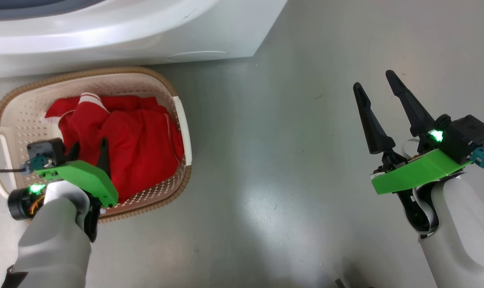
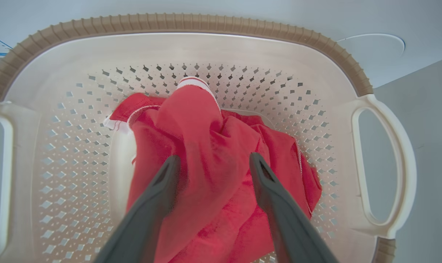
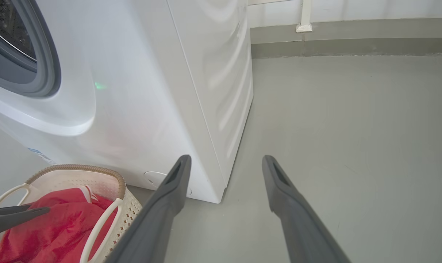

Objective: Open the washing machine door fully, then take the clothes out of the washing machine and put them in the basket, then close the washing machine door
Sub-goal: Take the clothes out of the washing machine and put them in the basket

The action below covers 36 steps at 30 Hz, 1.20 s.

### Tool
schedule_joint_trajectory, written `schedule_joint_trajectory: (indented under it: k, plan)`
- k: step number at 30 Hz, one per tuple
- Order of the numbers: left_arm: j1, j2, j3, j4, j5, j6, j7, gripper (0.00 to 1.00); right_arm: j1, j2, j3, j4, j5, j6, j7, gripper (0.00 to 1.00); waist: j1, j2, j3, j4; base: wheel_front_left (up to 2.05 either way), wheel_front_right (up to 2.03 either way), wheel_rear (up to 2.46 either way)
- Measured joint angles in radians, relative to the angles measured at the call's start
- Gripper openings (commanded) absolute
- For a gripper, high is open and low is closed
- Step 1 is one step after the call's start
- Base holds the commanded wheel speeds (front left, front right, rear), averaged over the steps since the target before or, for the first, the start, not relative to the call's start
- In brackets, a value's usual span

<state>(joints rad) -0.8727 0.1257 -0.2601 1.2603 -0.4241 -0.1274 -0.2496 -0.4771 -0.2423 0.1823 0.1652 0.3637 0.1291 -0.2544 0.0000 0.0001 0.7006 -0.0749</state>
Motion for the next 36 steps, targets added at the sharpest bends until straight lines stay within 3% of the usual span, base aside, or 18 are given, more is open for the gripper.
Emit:
schedule_joint_trajectory:
  k: [22,36]
  plan:
    - [0.069,0.018,0.055,-0.183,-0.038,0.0,0.0,1.0,0.011,-0.009,0.0,0.012,0.0,0.0,0.0,1.0,0.0,0.0,-0.084,0.028,0.0,0.0,0.0]
    - [0.161,0.02,0.151,-0.365,0.047,0.0,0.0,1.0,0.033,-0.018,-0.002,0.018,0.0,0.0,0.0,1.0,0.0,0.0,-0.146,0.04,0.0,0.0,0.0]
